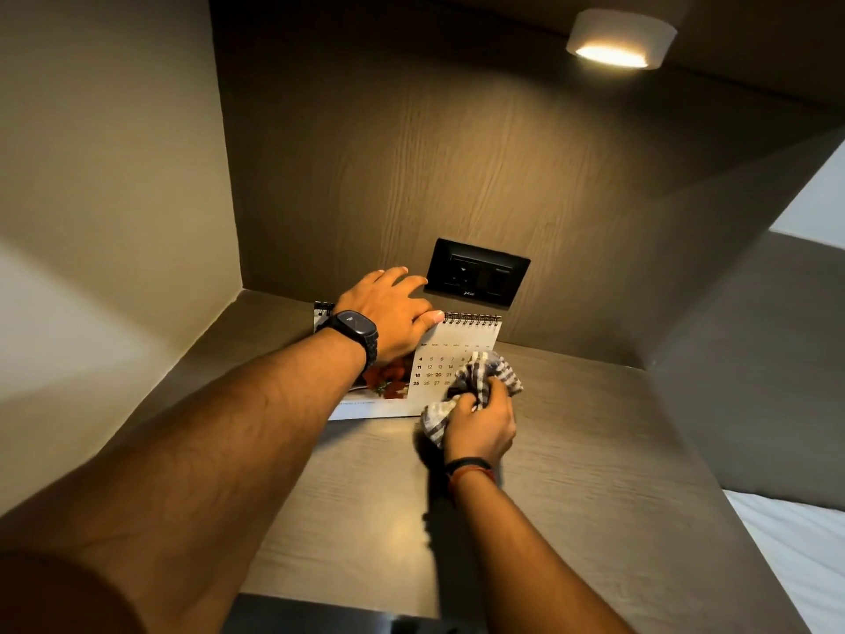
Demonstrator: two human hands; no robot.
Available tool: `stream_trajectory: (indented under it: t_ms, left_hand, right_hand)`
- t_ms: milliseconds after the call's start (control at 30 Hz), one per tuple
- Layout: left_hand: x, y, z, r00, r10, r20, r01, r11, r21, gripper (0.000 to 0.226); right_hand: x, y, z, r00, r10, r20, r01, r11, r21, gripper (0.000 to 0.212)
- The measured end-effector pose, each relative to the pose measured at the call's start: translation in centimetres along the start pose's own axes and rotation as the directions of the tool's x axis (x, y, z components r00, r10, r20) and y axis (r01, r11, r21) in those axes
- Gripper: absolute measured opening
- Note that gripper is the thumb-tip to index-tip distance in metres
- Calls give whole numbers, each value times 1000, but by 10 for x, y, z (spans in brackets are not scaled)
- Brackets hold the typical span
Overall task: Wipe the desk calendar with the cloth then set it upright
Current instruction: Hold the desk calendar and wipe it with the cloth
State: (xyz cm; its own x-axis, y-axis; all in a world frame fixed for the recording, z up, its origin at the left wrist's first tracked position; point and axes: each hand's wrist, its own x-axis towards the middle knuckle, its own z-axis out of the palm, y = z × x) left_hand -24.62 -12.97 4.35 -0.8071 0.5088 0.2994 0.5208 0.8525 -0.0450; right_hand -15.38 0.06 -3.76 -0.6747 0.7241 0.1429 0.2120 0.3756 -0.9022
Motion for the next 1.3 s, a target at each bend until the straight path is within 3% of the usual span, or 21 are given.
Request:
stream_trajectory:
  t_ms: [100,233,333,400,467,567,667,767,833,900,1000,1100,1167,1300]
  left_hand:
    - [1,-1,1,1000,2,0,-2,1000,-8,55]
    - [1,-1,2,1000,13,-14,-14,1000,-12,56]
    - [1,-2,1,1000,7,0,-7,1000,-15,55]
    - [1,-1,1,1000,1,4,-1,1000,-12,56]
    - [1,-1,1,1000,3,-2,-3,1000,-5,56]
    - [1,-2,1,1000,21,5,-22,1000,14,56]
    - [1,-2,0,999,25,29,-26,999,22,59]
    - [1,-3,0,999,27,30,-28,999,36,59]
    - [0,-2,0,999,25,25,-26,999,38,59]
    - [0,-1,-1,1000,23,18,-24,999,38,58]
    - [-1,-1,0,999,34,8,-35,999,42,60]
    - [0,-3,0,998,55,29,-57,997,53,70]
    - [0,-4,0,997,63,46,-66,996,59,74]
    - [0,-4,0,997,64,41,-66,996,55,74]
  right_hand:
    - [-3,-11,3,989,-150,14,149,988,51,34]
    - [-18,-2,7,930,-306,206,317,948,-21,34]
    - [-17,7,5,970,-164,177,180,980,-80,34]
    - [-12,-3,6,999,13,30,-13,1000,10,35]
    - [-11,-18,9,994,99,-51,-91,987,130,35]
    - [-20,-23,13,998,-57,-18,59,989,135,35]
    - [-28,-3,12,962,-230,149,233,972,-8,34]
    - [-22,6,9,984,-147,103,154,986,-62,35]
    - [-16,-3,9,999,-41,-35,42,999,12,37]
    - [-13,-16,11,995,-10,-101,19,996,91,37]
    - [-18,-22,13,991,-123,-51,126,989,71,36]
    - [-28,-4,11,953,-262,155,270,962,-34,36]
    - [-27,8,8,944,-236,233,265,959,-103,37]
    - [-15,1,5,997,-65,46,69,994,-82,38]
